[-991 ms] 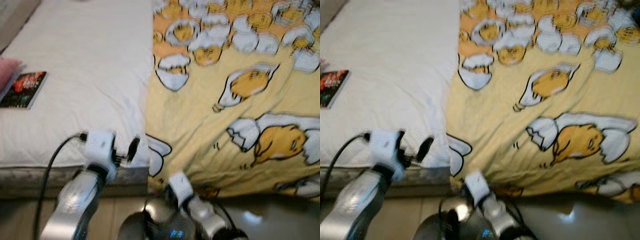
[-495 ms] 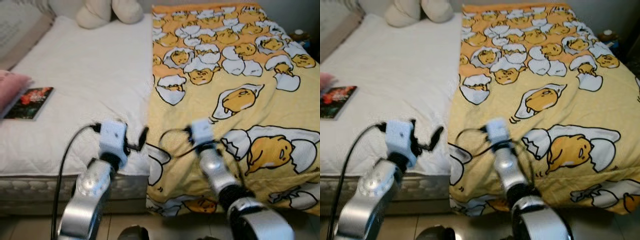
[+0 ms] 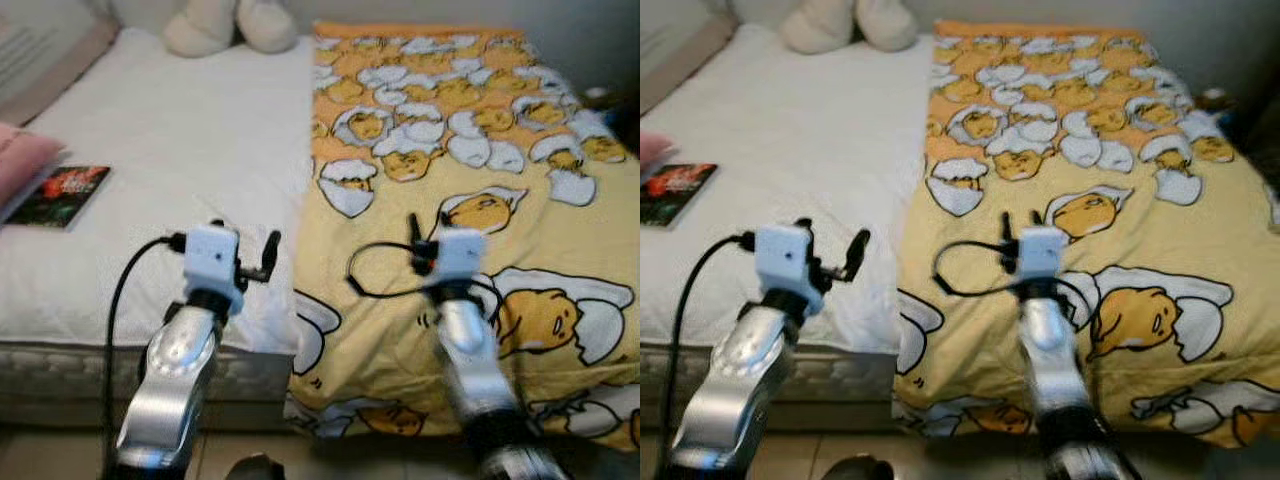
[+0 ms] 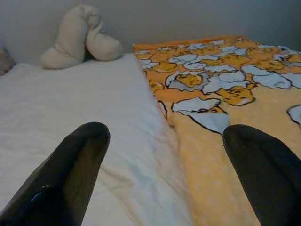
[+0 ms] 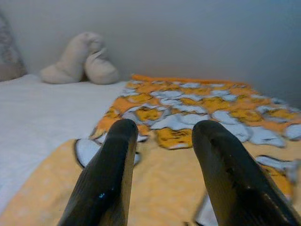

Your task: Clean up the room

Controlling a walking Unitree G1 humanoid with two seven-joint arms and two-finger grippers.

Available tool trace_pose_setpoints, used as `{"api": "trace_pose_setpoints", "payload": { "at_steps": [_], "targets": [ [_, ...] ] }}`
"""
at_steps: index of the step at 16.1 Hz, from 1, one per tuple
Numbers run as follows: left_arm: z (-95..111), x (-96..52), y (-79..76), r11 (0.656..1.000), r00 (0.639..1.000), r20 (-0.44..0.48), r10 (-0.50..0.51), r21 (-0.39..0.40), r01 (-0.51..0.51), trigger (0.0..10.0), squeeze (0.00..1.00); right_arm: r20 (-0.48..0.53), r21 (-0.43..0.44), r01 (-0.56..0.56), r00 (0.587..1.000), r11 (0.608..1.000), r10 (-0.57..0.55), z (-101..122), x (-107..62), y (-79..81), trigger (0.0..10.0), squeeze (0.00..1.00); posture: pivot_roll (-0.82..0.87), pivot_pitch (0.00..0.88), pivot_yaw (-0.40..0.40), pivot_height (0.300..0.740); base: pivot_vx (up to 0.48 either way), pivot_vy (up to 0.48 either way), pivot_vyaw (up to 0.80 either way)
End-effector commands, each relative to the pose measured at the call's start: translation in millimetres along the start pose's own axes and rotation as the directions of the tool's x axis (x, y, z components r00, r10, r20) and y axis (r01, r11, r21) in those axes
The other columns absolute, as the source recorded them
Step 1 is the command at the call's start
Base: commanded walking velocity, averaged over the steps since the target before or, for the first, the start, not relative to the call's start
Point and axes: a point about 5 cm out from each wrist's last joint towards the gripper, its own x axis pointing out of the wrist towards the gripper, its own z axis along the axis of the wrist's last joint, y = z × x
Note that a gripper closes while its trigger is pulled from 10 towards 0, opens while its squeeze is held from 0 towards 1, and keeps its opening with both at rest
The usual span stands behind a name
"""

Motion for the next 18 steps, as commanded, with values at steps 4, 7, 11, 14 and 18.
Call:
{"api": "trace_pose_setpoints", "payload": {
  "at_steps": [4,7,11,14,18],
  "targets": [
    [-1,14.5,5.6,0.992,0.992,0.025,0.121,-0.045,-0.12,10.0,1.0,-0.006,0.069,0.112,0.994,0.991,-0.112,-3,-7.4,-32.0,10.0,1.0,0.0,0.0,-0.001,0.74,0.0,0.0,0.0],
    [-9,13.3,10.7,0.983,0.983,-0.001,0.185,0.015,-0.185,10.0,1.0,-0.072,0.077,0.08,0.995,0.994,-0.075,-10,-13.0,-33.5,10.0,1.0,0.01,0.0,-0.022,0.74,0.0,0.0,0.0],
    [-7,15.8,1.5,0.987,0.987,0.028,0.158,-0.044,-0.157,10.0,1.0,-0.091,0.1,-0.034,0.995,0.994,0.044,-11,-7.3,-23.9,10.0,1.0,0.01,0.0,-0.023,0.74,0.082,0.0,0.0],
    [-8,17.3,-0.8,0.987,0.99,0.018,0.143,-0.081,-0.141,10.0,1.0,-0.116,0.056,-0.11,0.986,0.992,0.116,-11,-3.1,-14.4,10.0,0.0,0.01,0.0,-0.024,0.74,0.48,0.0,0.0],
    [-3,23.1,-1.9,0.991,0.993,0.037,0.115,-0.071,-0.112,10.0,1.0,-0.123,0.038,-0.11,0.986,0.993,0.114,-10,5.4,-12.1,10.0,0.0,0.02,0.0,-0.013,0.74,0.48,0.0,0.0]
  ]
}}
